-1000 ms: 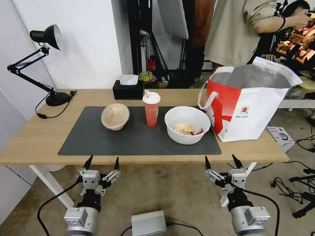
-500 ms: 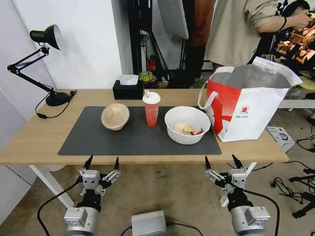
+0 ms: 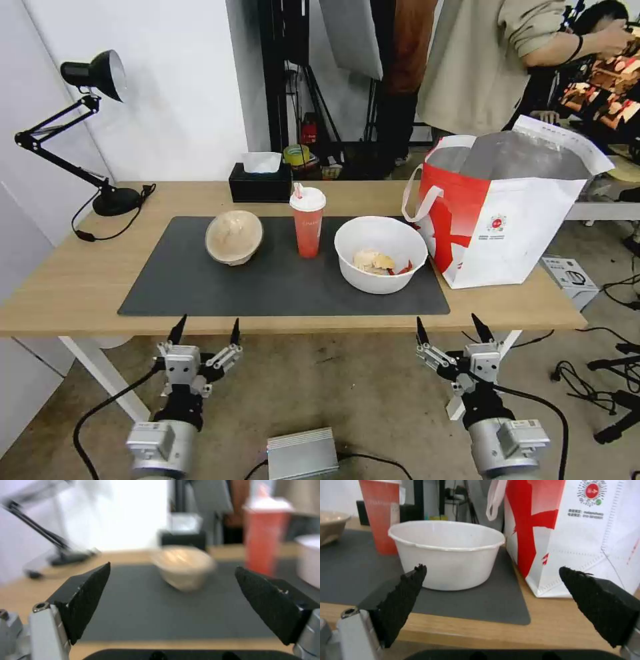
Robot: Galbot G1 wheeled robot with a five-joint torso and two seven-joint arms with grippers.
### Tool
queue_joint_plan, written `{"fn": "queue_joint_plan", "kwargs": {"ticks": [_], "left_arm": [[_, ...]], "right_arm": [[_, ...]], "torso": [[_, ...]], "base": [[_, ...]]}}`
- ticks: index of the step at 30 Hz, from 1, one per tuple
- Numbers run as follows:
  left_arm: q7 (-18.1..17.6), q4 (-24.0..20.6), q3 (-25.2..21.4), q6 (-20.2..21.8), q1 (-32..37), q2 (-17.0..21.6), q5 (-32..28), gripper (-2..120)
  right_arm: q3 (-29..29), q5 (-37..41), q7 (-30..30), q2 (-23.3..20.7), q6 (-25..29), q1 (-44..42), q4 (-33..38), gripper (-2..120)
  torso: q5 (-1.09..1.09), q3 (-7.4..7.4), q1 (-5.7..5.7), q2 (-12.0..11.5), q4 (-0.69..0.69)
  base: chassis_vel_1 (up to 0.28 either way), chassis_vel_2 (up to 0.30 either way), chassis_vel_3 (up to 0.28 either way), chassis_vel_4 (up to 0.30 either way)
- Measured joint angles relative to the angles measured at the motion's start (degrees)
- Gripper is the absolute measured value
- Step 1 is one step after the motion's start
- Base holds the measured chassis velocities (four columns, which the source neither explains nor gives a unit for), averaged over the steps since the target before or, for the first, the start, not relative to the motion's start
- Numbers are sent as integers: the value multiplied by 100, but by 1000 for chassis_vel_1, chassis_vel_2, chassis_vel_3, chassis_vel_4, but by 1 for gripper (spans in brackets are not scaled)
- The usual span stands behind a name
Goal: Pick up the trash from the table and place it into the takeout bag.
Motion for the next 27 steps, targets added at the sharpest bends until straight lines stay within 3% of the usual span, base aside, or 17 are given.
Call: {"fn": "queue_joint_plan", "kwargs": {"ticks": [6, 14, 17, 24, 27], "left_arm": [[93, -186, -289, -350, -1, 97, -485, 100], [182, -395, -315, -384, 112, 47, -516, 100], [231, -407, -302, -385, 150, 19, -500, 100], [383, -443, -302, -411, 199, -3, -501, 100], [436, -456, -246, -419, 225, -43, -506, 100]], "right_arm": [[39, 247, 74, -501, -65, 131, -19, 100], [185, 1069, 341, -1850, -305, 566, -98, 100], [216, 1213, 388, -2087, -346, 648, -110, 100], [219, 1274, 398, -2175, -366, 666, -107, 100], [273, 1607, 399, -2814, -405, 809, 159, 100]], "torso": [[5, 0, 0, 0, -1], [2, 0, 0, 0, 0], [0, 0, 1, -1, 2], [2, -1, 0, -1, -1], [0, -1, 0, 0, 0]], "base": [[0, 0, 0, 0], [0, 0, 0, 0], [0, 0, 0, 0], [0, 0, 0, 0], [0, 0, 0, 0]]}}
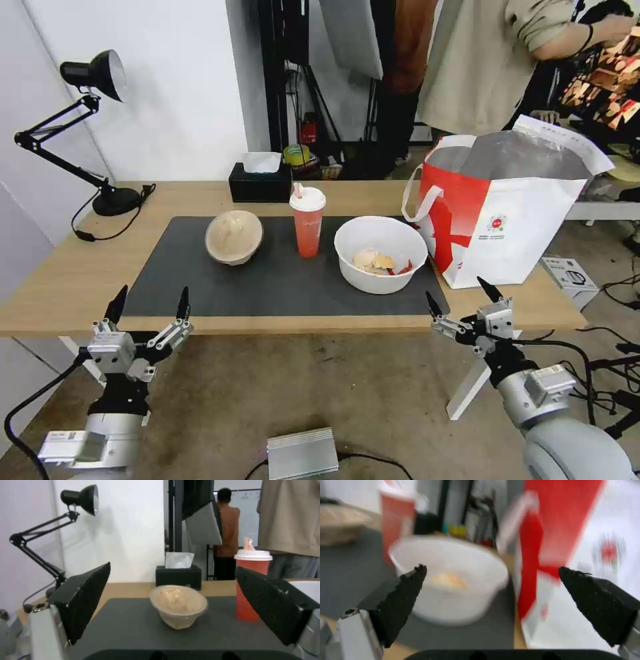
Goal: Pick up the trash from the table and place it into the takeout bag.
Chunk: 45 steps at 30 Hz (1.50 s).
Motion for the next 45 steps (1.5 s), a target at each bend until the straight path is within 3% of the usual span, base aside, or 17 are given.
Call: {"fn": "queue_joint_plan", "kwargs": {"ticks": [1, 3, 10, 15, 22, 33, 45], "left_arm": [[0, 0, 0, 0, 0, 0, 0, 100], [63, 9, 60, -43, 21, -40, 9, 100], [192, 89, 108, -166, 53, -83, 24, 100], [281, 169, 106, -255, 61, -89, 18, 100], [375, 292, 155, -342, 48, -133, 14, 100], [469, 420, 144, -360, -20, -138, -10, 100], [601, 569, 118, -364, -124, -139, -100, 100]], "right_arm": [[0, 0, 0, 0, 0, 0, 0, 100], [35, 204, -6, -404, -20, 83, 174, 100], [37, 242, -13, -465, -32, 93, 200, 100], [-47, 473, -106, -815, -40, 351, 166, 100], [-421, 1313, -539, -2079, -49, 1364, -73, 100], [-578, 1411, -592, -2185, -73, 1577, -122, 100], [-2170, 1897, -869, -2481, -430, 3516, -568, 100]], "torso": [[0, 0, 0, 0, 0], [-3, 1, 0, 1, 4], [1, 0, -1, 1, 0], [1, 0, -1, 1, -2], [-2, 1, 0, 1, 4], [0, 0, -1, 1, -1], [0, 1, 0, 0, 1]], "base": [[0, 0, 0, 0], [0, 0, 0, 0], [0, 0, 0, 0], [0, 0, 0, 0], [0, 0, 0, 0], [0, 0, 0, 0], [0, 0, 0, 0]]}}
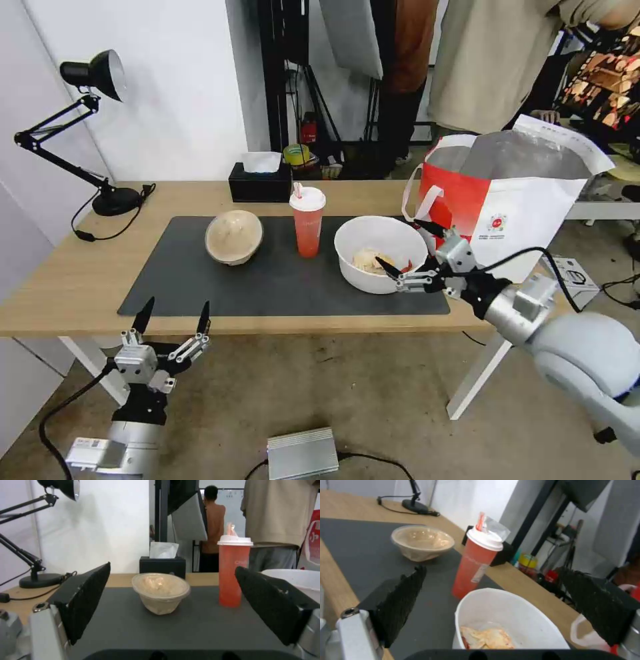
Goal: Pick up the trash from the table and place it into the takeout bag.
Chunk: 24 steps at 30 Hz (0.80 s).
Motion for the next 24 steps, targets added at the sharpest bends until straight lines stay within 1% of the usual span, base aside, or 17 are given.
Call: {"fn": "queue_joint_plan", "kwargs": {"ticks": [2, 5, 9, 15, 21, 22, 24], "left_arm": [[10, 7, -3, 4, -7, 0, -9, 100], [52, 82, -21, 16, -51, 3, -46, 100], [77, 144, -47, 19, -72, 21, -79, 100], [107, 185, -74, 22, -82, 35, -126, 100], [156, 213, -107, 23, -85, 30, -173, 100], [158, 214, -114, 23, -82, 27, -177, 100], [164, 214, -139, 15, -59, 16, -192, 100]], "right_arm": [[-94, 28, -16, -17, -22, 109, -26, 100], [-652, 199, -114, -123, -147, 787, -179, 100], [-779, 239, -136, -145, -177, 940, -218, 100], [-797, 244, -143, -146, -184, 953, -222, 100], [-1083, 379, -286, -128, -339, 1301, -344, 100], [-1184, 432, -343, -112, -400, 1426, -388, 100], [-1631, 670, -609, -35, -687, 1993, -598, 100]], "torso": [[0, 0, 0, 0, 0], [-1, 0, 0, 0, 1], [-1, 0, 0, 0, -1], [0, -1, 0, 0, -1], [0, -1, 0, 0, -2], [0, -1, 0, 0, -2], [0, 0, 0, 0, 0]], "base": [[0, 0, 0, 0], [0, 0, 0, 0], [0, 0, 0, 0], [0, 0, 0, 0], [0, 0, 0, 0], [0, 0, 0, 0], [0, 0, 0, 0]]}}
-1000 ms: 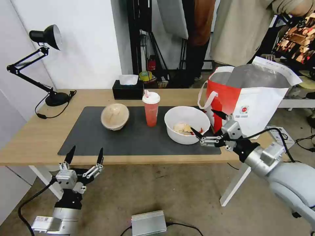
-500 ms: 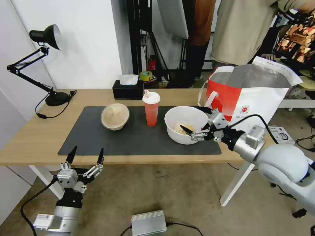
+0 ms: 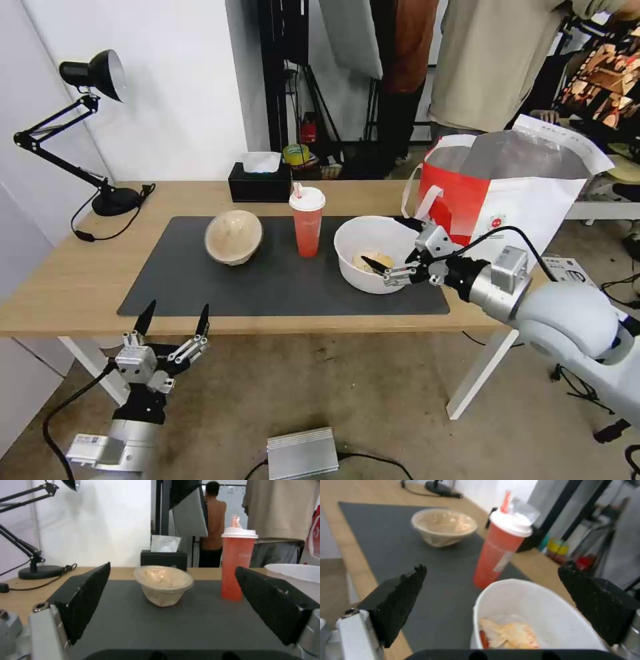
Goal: Pick up the trash from the table and place it into the takeout bag.
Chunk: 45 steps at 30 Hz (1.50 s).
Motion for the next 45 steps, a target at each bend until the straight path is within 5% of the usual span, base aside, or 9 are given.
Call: {"fn": "queue_joint_plan", "kwargs": {"ticks": [19, 22, 29, 45], "left_arm": [[35, 80, -54, -43, 21, -1, -44, 100], [37, 97, -55, -45, 13, 1, -50, 100], [41, 176, -63, -65, -18, 20, -75, 100], [54, 296, -89, -194, -3, 9, -93, 100]], "right_arm": [[-2107, 1114, -1240, 346, -1328, 2655, -976, 100], [-2213, 1149, -1253, 376, -1363, 2820, -1025, 100], [-3456, 1458, -1244, 871, -1747, 3823, -1670, 100], [-3643, 1253, -1091, 1069, -1832, 3828, -2099, 100]], "torso": [[-1, 0, 0, 0, 0], [-2, 0, 0, 0, -1], [-2, 0, 0, 1, 2], [-1, 0, 0, 0, 0]], "base": [[0, 0, 0, 0], [0, 0, 0, 0], [0, 0, 0, 0], [0, 0, 0, 0]]}}
